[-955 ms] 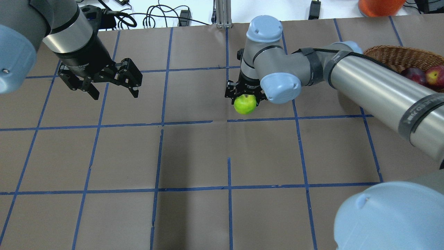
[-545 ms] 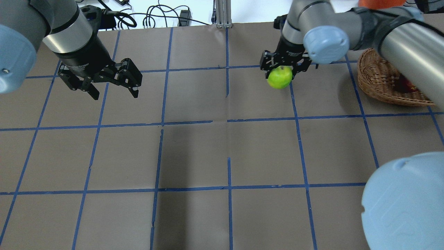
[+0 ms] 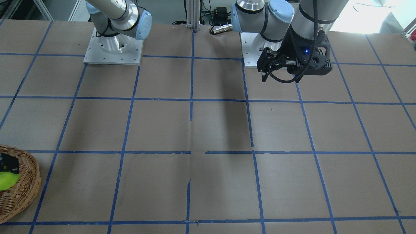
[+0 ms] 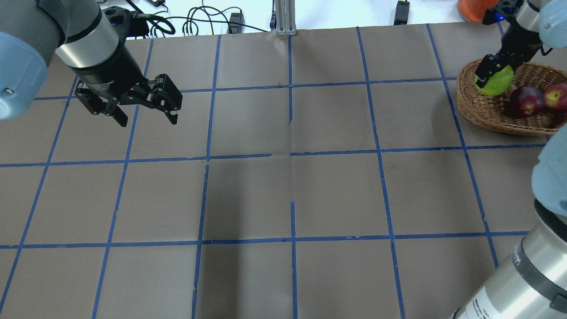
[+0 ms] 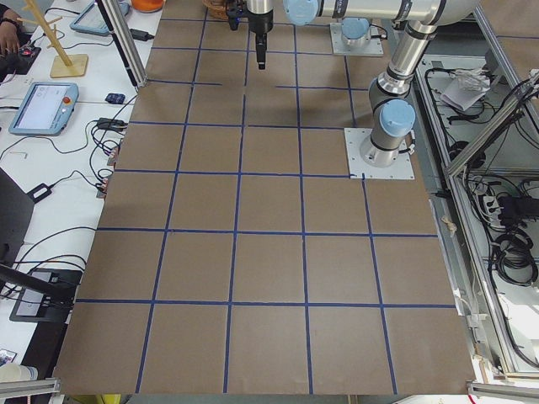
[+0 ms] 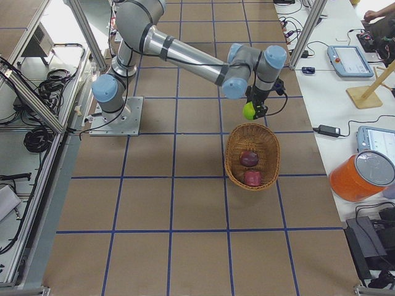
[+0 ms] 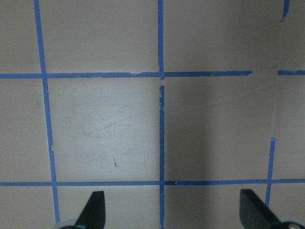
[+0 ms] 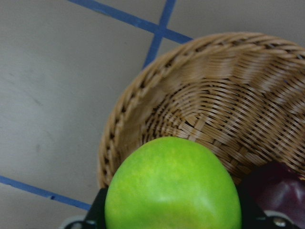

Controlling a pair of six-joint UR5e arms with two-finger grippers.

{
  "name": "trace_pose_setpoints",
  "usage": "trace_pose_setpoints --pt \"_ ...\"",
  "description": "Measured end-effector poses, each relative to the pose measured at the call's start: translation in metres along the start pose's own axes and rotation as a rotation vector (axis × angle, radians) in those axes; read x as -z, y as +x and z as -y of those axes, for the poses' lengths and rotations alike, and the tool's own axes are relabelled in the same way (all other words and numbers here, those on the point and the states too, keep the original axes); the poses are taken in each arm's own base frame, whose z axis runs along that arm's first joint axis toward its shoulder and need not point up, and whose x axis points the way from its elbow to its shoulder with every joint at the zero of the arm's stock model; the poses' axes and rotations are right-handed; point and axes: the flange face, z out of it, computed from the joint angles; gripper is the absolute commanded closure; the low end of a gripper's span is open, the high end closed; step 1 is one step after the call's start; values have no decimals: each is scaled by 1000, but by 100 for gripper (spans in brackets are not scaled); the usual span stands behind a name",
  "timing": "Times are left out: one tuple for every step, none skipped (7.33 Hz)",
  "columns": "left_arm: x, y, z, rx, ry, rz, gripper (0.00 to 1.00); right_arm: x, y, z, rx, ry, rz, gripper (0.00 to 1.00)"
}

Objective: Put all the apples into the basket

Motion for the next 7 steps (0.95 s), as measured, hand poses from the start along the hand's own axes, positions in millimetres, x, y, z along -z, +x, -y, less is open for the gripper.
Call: trace_pose_setpoints --pt "2 0 0 0 4 -3 0 -16 15 -5 5 -8 11 0" --pt "2 1 -1 -1 5 -5 0 -29 22 -6 5 -15 22 0" --pt "-1 1 -2 -1 1 -6 0 -33 27 -5 1 -17 21 0" --pt "-1 1 -2 -1 0 -7 0 -20 28 -2 -9 -11 3 0" --pt "1 1 -2 -1 5 -7 0 13 14 6 -35 -5 -7 0" --pt "4 0 -2 -1 10 -8 0 52 -24 20 -72 -15 4 0" --pt "5 0 -2 0 13 -9 0 85 -84 39 -98 -19 26 0"
